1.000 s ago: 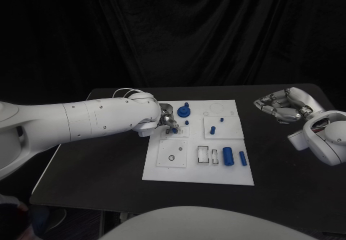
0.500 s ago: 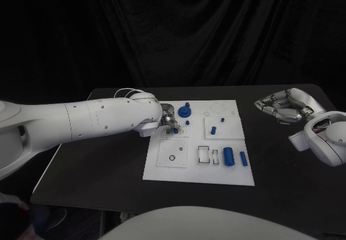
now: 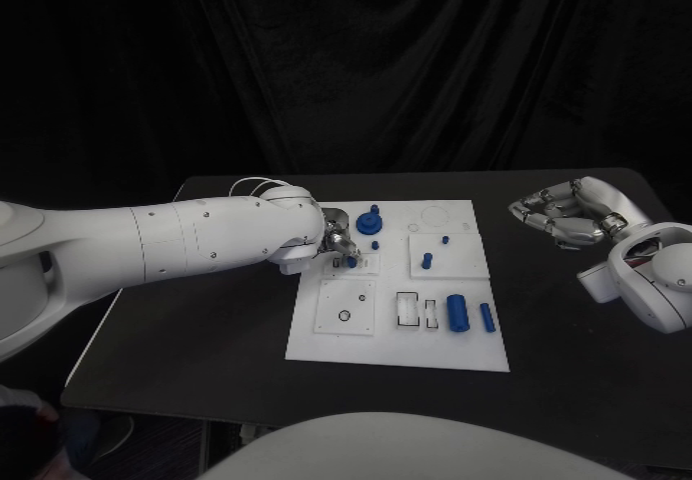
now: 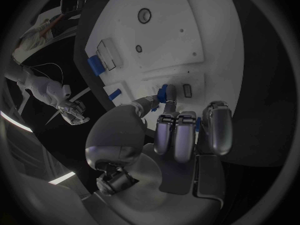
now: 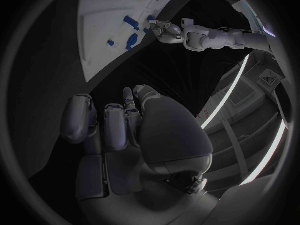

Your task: Assemble the parts on the task board

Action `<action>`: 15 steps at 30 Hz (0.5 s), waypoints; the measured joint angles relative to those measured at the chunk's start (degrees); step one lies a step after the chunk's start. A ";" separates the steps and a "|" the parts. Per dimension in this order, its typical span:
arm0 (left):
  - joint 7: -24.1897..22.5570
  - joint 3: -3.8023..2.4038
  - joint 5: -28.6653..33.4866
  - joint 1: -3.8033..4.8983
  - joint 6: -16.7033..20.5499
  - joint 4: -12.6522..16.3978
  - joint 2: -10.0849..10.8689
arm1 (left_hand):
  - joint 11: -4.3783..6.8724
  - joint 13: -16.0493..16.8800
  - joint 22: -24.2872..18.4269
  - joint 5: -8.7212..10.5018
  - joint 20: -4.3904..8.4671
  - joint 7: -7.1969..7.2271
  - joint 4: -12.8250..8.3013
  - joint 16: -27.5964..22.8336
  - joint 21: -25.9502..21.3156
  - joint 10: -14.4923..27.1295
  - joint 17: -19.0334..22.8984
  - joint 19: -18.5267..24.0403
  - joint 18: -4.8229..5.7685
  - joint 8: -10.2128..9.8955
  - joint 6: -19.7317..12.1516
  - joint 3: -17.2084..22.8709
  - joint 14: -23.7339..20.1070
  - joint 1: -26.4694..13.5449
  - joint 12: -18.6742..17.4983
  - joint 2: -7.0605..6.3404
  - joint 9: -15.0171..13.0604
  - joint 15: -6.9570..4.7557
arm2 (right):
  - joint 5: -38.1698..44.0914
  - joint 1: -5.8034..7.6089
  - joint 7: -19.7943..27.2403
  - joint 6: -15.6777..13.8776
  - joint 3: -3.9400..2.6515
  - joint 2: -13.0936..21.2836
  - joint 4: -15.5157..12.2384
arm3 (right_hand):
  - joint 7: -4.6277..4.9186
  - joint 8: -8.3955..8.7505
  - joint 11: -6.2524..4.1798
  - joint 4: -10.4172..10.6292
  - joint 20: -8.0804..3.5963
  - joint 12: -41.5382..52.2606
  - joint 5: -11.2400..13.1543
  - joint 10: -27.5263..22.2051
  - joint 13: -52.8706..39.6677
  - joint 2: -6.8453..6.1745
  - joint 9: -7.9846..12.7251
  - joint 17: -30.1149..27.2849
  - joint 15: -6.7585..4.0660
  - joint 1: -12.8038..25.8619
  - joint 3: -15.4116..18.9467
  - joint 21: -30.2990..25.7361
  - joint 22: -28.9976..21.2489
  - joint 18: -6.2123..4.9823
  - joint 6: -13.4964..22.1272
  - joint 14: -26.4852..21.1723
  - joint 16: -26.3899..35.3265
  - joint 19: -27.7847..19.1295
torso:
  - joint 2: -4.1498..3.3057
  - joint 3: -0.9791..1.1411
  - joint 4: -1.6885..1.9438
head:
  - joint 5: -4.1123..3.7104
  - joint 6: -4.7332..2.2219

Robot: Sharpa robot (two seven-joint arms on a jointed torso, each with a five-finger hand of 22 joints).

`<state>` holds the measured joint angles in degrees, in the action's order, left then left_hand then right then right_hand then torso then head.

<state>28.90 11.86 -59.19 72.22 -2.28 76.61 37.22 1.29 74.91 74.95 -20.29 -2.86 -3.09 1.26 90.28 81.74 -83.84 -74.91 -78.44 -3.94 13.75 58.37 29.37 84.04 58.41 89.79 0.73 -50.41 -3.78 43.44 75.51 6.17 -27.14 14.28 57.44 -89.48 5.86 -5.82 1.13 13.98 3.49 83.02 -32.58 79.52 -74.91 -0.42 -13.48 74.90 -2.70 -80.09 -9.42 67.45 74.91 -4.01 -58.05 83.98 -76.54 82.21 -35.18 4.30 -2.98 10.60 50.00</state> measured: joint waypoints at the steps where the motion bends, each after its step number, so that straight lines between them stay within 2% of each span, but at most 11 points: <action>1: 0.00 -0.01 0.00 -0.02 -0.01 -0.08 -0.04 | 0.00 0.00 0.00 0.66 0.00 0.00 0.00 0.00 0.00 0.00 0.00 0.00 0.00 -0.04 0.00 0.00 0.00 -0.21 0.00 0.21 -0.05 0.00 | 0.02 0.00 -0.03 0.03 0.00 0.00 0.00 | 0.00 0.00 0.00 0.00 0.00 0.00 0.00 0.00 0.00 0.16 0.00 0.00 0.00 -0.16 0.00 0.00 0.00 0.00 0.00 0.00 0.00 0.00 | -0.01 0.00 0.00 | 0.00 0.00; 3: 0.00 -0.02 0.00 -0.07 -0.03 -0.17 -0.06 | 0.00 0.00 0.00 2.53 0.21 -0.01 0.00 0.00 -0.42 0.00 0.00 0.21 0.00 -0.46 0.00 0.00 0.00 -0.54 0.00 0.54 -0.18 0.00 | 0.05 0.00 -0.08 0.08 0.00 0.00 0.00 | 0.00 0.00 0.00 0.00 0.00 0.00 0.00 0.00 0.00 0.22 0.00 0.00 0.00 -0.21 0.00 0.00 0.00 0.00 0.00 0.00 0.00 0.00 | -0.02 -0.01 0.00 | 0.03 0.00; 6: -0.01 -0.02 -0.01 -0.16 -0.03 -0.28 -0.07 | 0.00 0.00 0.00 4.33 0.00 -0.01 -0.23 0.00 -0.42 0.00 0.00 0.42 0.00 -0.81 -0.01 0.24 0.00 -1.14 0.00 0.68 -0.20 0.00 | 0.09 0.00 -0.15 0.17 0.00 0.00 0.00 | 0.00 0.00 0.00 0.00 0.00 0.00 -0.22 0.00 0.00 0.22 0.00 0.00 0.00 -0.21 0.00 0.00 0.00 0.00 0.00 0.00 0.00 0.00 | -0.02 -0.01 0.00 | 0.04 0.00; 12: -0.32 -0.04 -0.04 -0.29 0.16 -0.33 -0.02 | 0.00 0.00 -0.01 -0.67 0.00 -0.02 -0.26 0.00 -0.66 0.00 0.00 0.42 0.00 -1.28 -0.01 0.23 0.00 -1.07 0.00 0.58 -0.77 0.00 | 0.19 0.00 -0.26 0.33 0.00 -0.01 0.01 | 0.00 0.00 0.00 0.00 0.00 0.00 -0.25 0.00 0.00 0.22 0.00 0.00 0.00 -0.21 0.00 0.00 0.00 0.00 0.00 0.00 0.00 0.00 | -0.02 -0.01 0.00 | -0.02 0.00; 15: -0.54 -0.03 -0.04 -0.32 0.36 -0.20 0.07 | 0.00 0.00 -0.01 -2.60 0.00 -0.03 -0.58 0.00 -0.66 0.00 0.00 0.42 0.00 -1.28 0.02 -0.08 0.00 -0.50 0.00 0.02 -1.26 0.00 | 0.22 0.00 -0.30 0.40 0.00 0.00 0.02 | 0.00 0.00 0.00 0.00 0.00 0.00 -0.25 0.00 0.00 0.22 0.00 0.00 0.00 -0.21 0.00 0.00 0.00 0.00 0.00 0.00 0.00 0.00 | -0.01 -0.01 0.00 | -0.09 0.00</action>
<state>28.36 11.83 -59.23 71.90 -1.92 76.41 37.29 1.29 74.91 74.93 -22.89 -2.87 -3.12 0.67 90.28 81.08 -83.84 -74.91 -78.02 -3.95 12.47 58.39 29.29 84.04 57.91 89.79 0.75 -51.67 -3.78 43.66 75.51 5.87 -26.75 14.28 57.44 -89.46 5.86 -5.82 1.13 13.98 3.49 83.02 -32.83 79.52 -74.91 -0.21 -13.48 74.90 -2.69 -80.30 -9.42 67.45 74.91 -4.01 -58.05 83.98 -76.54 82.21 -35.18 4.30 -2.98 10.51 50.00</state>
